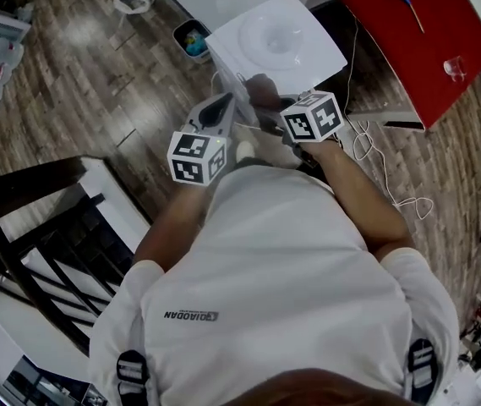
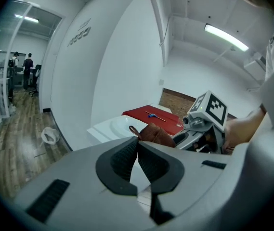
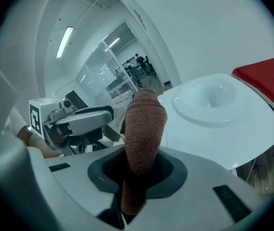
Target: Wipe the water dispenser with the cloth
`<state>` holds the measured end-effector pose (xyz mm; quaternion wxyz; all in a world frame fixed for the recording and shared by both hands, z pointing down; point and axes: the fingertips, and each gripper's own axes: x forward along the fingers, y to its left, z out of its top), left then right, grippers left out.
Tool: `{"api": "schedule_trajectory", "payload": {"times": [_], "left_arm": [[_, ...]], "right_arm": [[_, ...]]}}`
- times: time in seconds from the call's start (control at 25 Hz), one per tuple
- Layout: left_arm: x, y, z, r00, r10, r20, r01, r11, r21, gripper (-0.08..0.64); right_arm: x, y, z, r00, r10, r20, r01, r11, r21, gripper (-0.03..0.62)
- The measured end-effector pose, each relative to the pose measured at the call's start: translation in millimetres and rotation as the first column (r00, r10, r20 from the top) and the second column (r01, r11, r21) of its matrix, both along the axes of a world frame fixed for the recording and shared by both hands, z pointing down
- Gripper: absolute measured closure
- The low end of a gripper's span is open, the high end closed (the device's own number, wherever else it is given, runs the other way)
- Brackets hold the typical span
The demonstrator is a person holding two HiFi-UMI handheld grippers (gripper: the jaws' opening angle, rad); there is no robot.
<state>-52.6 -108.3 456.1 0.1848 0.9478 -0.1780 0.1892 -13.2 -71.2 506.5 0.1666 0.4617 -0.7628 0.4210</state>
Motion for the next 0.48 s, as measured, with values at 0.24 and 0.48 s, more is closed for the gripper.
{"api": "schedule_trajectory", "payload": {"times": [0.24,0.48], "left_arm": [[7,5,4,0.977,-0.213,0.018,0.213,0.977,-0.011,0.559],[20,19,3,0.92,-0.39,0.022,0.391,0.92,-0.013,0.56]], "right_arm": [[16,1,13,0.988,-0.125,0.089,0.131,0.99,-0.06,0.52],[43,6,20,0.966,-0.241,0.089,0.249,0.964,-0.095,0.52]]}}
